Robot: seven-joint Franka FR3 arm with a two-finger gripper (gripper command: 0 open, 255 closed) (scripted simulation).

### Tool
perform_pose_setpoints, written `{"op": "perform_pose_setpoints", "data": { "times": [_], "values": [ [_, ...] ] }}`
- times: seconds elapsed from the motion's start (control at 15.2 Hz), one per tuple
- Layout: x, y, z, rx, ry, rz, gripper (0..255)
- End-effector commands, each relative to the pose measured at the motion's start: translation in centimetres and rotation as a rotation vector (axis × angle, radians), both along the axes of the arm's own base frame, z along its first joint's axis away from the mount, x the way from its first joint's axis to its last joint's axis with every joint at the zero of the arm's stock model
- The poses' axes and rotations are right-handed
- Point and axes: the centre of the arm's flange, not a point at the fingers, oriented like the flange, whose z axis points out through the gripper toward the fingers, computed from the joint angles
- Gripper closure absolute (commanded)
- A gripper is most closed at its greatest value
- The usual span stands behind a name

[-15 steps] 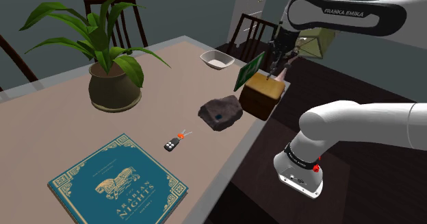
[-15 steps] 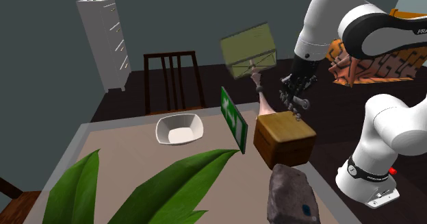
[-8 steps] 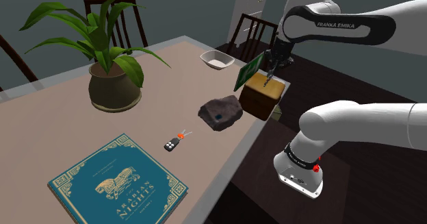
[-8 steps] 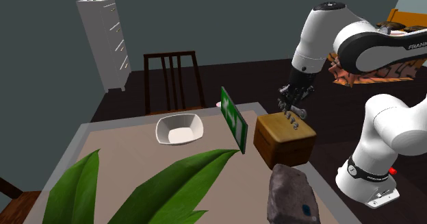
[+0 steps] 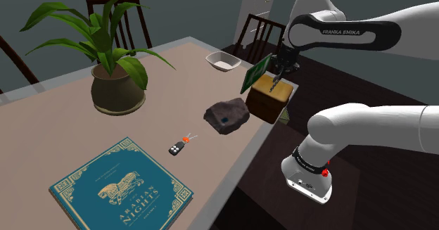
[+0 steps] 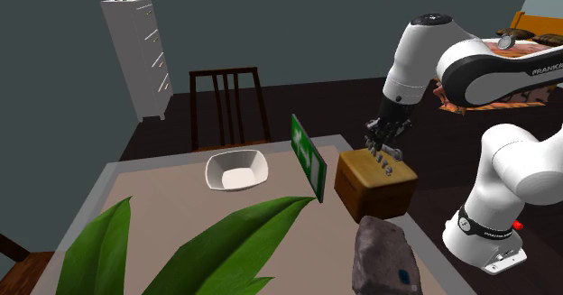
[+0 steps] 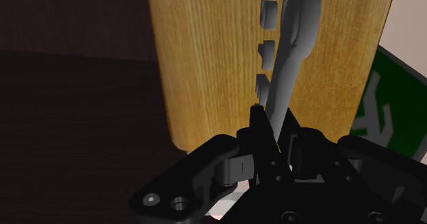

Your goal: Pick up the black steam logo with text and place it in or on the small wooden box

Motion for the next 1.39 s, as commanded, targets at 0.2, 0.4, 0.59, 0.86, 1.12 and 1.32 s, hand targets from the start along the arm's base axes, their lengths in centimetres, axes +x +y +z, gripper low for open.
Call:
{"op": "perform_pose_setpoints", "data": {
  "times": [0.2,0.4,0.59,0.86,1.12,1.32],
  "values": [
    [0.0,0.1,-0.3,0.004,0.005,0.0,0],
    [0.0,0.1,-0.3,0.004,0.005,0.0,0],
    [0.0,0.3,1.0,0.004,0.005,0.0,0],
    [0.0,1.0,4.7,0.004,0.005,0.0,0],
    [0.0,1.0,4.7,0.004,0.005,0.0,0],
    [0.0,1.0,4.7,0.004,0.005,0.0,0]
  ]
}}
